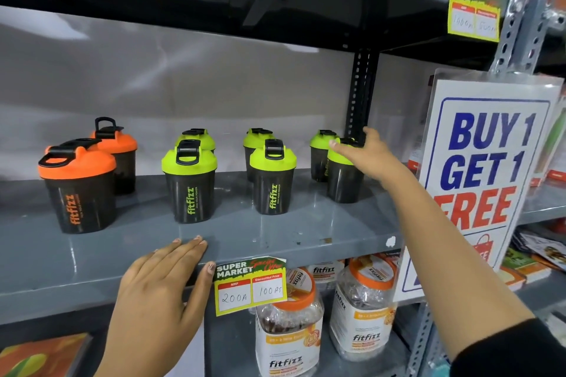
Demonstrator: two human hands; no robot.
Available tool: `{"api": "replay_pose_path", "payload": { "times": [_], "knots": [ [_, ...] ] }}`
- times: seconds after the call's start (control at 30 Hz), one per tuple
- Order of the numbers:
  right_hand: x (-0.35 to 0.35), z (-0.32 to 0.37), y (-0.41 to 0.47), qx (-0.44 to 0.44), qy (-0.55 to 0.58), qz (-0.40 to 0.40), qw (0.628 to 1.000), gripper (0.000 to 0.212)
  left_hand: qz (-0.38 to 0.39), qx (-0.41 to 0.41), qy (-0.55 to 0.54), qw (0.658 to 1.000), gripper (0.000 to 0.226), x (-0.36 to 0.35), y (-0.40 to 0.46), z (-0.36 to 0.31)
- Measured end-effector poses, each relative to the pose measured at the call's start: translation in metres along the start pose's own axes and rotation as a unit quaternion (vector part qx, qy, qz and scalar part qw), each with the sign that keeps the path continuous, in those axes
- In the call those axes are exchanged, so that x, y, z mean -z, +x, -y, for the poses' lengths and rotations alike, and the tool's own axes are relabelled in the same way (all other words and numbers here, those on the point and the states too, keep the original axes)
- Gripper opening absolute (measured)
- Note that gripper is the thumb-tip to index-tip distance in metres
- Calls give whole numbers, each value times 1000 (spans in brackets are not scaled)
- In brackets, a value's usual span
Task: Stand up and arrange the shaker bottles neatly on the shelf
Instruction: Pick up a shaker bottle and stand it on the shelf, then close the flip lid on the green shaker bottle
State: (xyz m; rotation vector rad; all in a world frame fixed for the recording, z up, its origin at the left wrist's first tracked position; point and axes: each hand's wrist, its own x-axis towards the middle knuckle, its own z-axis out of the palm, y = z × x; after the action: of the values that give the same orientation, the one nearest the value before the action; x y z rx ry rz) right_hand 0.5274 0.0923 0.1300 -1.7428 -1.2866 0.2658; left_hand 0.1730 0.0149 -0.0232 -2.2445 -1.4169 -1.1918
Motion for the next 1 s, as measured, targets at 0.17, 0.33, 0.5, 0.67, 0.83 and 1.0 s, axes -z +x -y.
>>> {"api": "replay_pose_path", "payload": {
  "times": [0.17, 0.33, 0.5, 0.67, 0.83, 1.0],
  "knots": [
    [18, 43, 11, 74, -193, -20, 978, 34, 0, -3, 2, 1000, 51, -1, 1, 1],
    [25, 60, 23, 57, -344, 74, 934, 31, -4, -4, 5, 1000, 52, -1, 1, 0],
    [36, 58, 26, 87, -392, 148, 904, 52, -4, -3, 7, 1000, 52, -1, 1, 0],
    [35, 59, 34, 74, -368, 175, 910, 49, -4, -2, 4, 1000, 51, 0, 1, 0],
    [27, 60, 35, 83, -358, 149, 918, 45, -1, 1, 5, 1000, 51, 2, 1, -3],
    [18, 61, 28, 72, -372, 127, 917, 47, 14, 9, 8, 1000, 52, 5, 2, -4]
  ]
}}
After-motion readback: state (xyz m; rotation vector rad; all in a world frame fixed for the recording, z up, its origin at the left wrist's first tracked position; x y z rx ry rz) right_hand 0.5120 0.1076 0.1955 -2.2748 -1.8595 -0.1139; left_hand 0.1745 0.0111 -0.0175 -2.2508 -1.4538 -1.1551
